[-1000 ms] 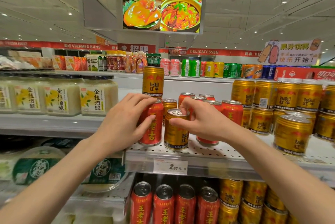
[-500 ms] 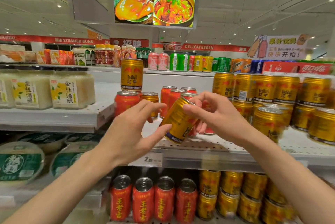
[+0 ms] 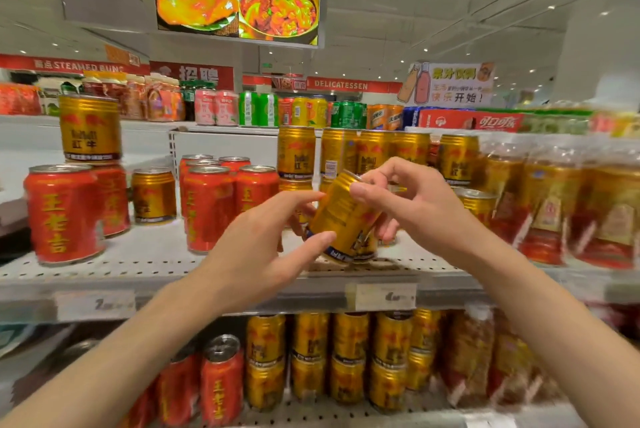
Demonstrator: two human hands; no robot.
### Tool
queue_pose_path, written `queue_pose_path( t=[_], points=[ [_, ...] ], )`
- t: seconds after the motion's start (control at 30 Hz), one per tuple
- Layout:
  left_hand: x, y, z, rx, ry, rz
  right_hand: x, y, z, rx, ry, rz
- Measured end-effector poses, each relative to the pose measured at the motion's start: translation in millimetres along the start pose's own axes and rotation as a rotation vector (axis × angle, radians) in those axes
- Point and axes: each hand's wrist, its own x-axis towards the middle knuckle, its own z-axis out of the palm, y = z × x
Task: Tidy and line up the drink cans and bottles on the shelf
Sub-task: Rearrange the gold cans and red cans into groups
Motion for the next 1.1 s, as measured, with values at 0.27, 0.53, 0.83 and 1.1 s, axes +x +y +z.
queue_pose_path(
  t=[0.27, 0.53, 0.83, 1.1],
  points=[
    [35, 21, 52, 0.150, -0.013, 0.069, -12, 21, -60, -0.106, 0.047, 0.070],
    [36, -4, 68, 0.115, 0.004, -0.059, -8, 50, -81, -0.444, 0.089, 0.128],
    [33, -9, 68, -0.040, -0.058, -0.091, -4, 66, -71, -0.769, 0.000, -0.016],
    [31, -7, 69, -0.055, -0.049, -0.106, -1, 82, -62, -0.920, 0.111, -0.008]
  ],
)
